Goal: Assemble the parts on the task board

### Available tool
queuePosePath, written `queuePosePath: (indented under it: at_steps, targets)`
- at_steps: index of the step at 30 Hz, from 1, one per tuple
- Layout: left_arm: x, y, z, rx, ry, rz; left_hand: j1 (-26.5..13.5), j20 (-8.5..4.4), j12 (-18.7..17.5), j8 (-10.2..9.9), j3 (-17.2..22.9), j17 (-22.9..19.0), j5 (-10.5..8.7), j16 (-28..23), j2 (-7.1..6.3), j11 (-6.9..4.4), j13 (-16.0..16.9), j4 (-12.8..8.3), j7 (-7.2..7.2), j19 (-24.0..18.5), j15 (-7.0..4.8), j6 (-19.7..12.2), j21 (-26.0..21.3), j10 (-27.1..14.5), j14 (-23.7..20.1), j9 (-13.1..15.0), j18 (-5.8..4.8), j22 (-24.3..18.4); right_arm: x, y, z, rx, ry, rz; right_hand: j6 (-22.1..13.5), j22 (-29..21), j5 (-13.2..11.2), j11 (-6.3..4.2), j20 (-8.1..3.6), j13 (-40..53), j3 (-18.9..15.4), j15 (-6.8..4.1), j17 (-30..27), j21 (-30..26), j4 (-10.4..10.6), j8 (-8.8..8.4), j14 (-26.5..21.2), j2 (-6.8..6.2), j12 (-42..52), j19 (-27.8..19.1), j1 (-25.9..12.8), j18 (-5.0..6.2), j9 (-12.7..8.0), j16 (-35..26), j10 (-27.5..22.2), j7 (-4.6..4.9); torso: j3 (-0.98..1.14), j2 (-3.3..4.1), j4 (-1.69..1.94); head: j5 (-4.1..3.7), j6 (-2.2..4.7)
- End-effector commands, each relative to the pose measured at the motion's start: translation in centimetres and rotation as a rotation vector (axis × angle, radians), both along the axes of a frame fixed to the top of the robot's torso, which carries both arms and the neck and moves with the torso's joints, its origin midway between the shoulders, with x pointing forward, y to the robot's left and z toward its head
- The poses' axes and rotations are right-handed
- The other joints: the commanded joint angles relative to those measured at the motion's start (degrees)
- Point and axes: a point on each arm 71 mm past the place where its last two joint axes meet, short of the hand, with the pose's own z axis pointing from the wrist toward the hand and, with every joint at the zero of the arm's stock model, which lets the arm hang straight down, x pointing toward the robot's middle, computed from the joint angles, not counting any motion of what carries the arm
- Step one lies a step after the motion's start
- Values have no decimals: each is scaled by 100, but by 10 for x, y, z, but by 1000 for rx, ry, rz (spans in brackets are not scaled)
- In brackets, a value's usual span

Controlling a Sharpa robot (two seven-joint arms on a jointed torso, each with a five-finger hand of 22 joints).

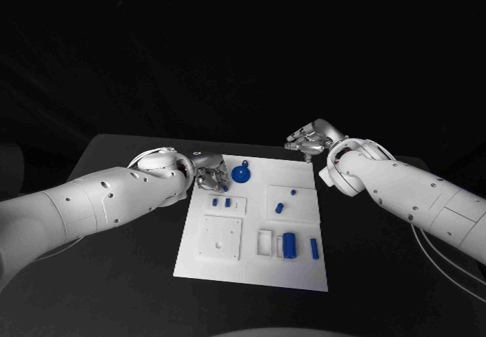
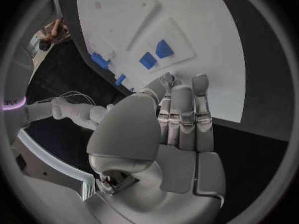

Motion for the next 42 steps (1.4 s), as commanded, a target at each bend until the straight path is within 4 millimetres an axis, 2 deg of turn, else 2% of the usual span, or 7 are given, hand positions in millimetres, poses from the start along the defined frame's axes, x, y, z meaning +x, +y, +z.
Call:
queuePosePath:
  at_steps: [1, 11, 18, 26, 33, 37, 42]
  targets:
    - [-2, 2, -8, 42, 36, 0, 0, -17, 15, 12, 32, 5, 18, -28, 30, -10, 3, 11, 18, -41, 15, -24, 11, -32, -43, 1, 47, 113, 0, 1, 0, -1, 2, 11, 36, -5, 12, 9, 41, -9, -29, 31, -8, 17, -8, -14, -2, 24, -33, 220, -15, 68, -2, 23, -34, 13, 2, 1, 2, -3, -1]
    - [-3, 0, -7, 29, 33, -4, -23, -21, 16, 10, 12, 1, -13, -35, -2, -14, 4, 22, 21, -42, 11, -78, 8, -25, -46, -8, 36, 106, 0, 1, 0, -1, 2, 11, 36, -5, 12, 9, 41, -9, -29, 31, -8, 17, -8, -14, -2, 24, -33, 220, -15, 68, -2, 23, -34, 13, 6, 0, -3, -2, -6]
    - [-1, 5, -6, 22, 16, 14, -26, -35, 16, 1, 93, -5, -97, -45, -125, -20, 4, 18, -13, -25, 4, -734, 10, -52, -46, -46, 18, 107, 0, 0, 0, -3, 2, 10, 36, -5, 12, 9, 41, -9, -29, 31, -8, 17, -8, -14, -2, 24, -33, 220, -15, 68, -2, 23, -34, 13, 4, 3, -4, 15, 5]
    - [1, 9, -5, 13, 1, 28, -20, -48, 16, 0, 188, -12, -129, -60, -244, -19, 3, 51, -48, -15, -1, -1249, -1, -52, -43, -53, 3, 104, 0, -2, 0, -4, 2, 8, 33, -18, 13, 25, 46, -12, -33, 39, -13, 10, 3, -13, -5, 16, -41, 218, -15, 69, -2, 20, -87, 16, 3, 2, 1, 16, 18]
    - [2, 15, -4, 8, -15, 43, -4, -52, 15, -4, 199, -13, -145, -65, -277, -20, 3, 68, -70, -12, -2, -1385, -8, -52, -42, -57, -3, 104, -1, -4, 0, -6, 1, 5, 30, -31, 13, 37, 53, -13, -33, 47, -17, -11, 2, -14, -4, 9, -42, 218, -10, 80, -1, 18, -132, 20, 0, 2, -1, 13, 22]
    - [6, 24, -3, 6, -29, 66, 14, -55, 16, 0, 201, -16, -162, -75, -293, -15, 3, 81, -69, -15, -2, -1379, -17, -64, -47, -55, -6, 103, -1, -5, 0, -8, 7, 19, 39, -40, 3, 39, 55, -13, -18, 46, -19, -23, -28, -12, -2, 3, -41, 218, 28, 89, 1, 19, -145, 20, 1, 3, -4, 14, 41]
    - [14, 43, 2, -59, -73, 131, -6, -82, 18, 64, 267, -105, -110, -292, -266, 46, 3, 139, 68, -112, 1, -777, -93, -207, -196, -22, -46, 90, -5, -2, 0, -41, 26, 87, 61, -11, 36, 34, 54, -14, 160, 44, -14, 36, -281, -12, -8, 13, -41, 218, 264, 85, 3, 30, -121, 35, 0, 4, -2, -75, 76]
